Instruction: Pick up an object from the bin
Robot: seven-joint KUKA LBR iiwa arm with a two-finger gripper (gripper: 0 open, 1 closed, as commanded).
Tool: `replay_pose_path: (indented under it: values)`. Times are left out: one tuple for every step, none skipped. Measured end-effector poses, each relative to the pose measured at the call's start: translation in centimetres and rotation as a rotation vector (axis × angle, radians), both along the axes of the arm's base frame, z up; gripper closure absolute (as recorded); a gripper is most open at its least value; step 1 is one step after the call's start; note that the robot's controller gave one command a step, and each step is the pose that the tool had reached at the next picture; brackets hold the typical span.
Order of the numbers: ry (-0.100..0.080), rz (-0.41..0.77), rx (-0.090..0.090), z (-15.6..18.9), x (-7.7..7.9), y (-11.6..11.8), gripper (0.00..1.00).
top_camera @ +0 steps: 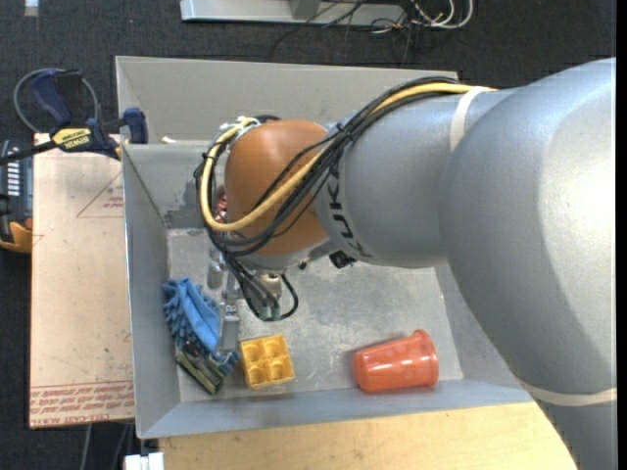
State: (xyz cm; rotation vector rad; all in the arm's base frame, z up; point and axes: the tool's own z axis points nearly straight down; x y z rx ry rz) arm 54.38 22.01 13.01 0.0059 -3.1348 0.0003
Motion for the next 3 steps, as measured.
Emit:
replay_pose_path:
  values:
    - [-0.007, -0.004, 0.001, 0.4, 0.2, -0.1, 0.0]
    - [-0.006, -0.253, 0.002, -6.1, 1.2, 2.3, 0.0]
    - [-0.008, -0.139, 0.002, -2.1, 0.0, 2.4, 0.0]
